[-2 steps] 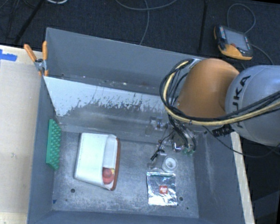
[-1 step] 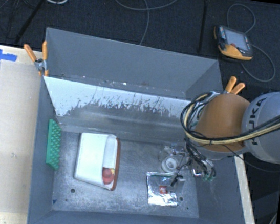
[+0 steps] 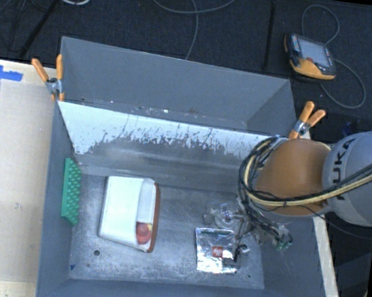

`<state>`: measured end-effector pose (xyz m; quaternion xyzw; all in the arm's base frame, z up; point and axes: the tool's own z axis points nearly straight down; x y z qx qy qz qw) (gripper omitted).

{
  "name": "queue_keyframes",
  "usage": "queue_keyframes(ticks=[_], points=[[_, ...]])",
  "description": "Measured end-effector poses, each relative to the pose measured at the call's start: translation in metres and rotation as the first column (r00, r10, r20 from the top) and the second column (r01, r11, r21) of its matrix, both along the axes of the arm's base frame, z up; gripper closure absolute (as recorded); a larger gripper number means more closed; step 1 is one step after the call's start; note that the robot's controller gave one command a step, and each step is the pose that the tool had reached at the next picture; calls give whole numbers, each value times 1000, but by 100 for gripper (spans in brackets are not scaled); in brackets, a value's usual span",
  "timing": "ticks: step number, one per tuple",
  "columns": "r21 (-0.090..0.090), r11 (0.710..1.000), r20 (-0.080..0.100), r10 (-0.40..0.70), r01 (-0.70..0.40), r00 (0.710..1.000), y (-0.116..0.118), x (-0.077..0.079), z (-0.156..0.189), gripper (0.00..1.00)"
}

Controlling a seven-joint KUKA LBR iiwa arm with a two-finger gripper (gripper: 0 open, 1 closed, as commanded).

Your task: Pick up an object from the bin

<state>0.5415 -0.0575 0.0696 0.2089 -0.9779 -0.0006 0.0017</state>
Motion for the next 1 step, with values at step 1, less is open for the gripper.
queue_keyframes(ticks=[1], points=[[1, 1000, 4, -3, 3, 1000, 0, 1, 1, 100]])
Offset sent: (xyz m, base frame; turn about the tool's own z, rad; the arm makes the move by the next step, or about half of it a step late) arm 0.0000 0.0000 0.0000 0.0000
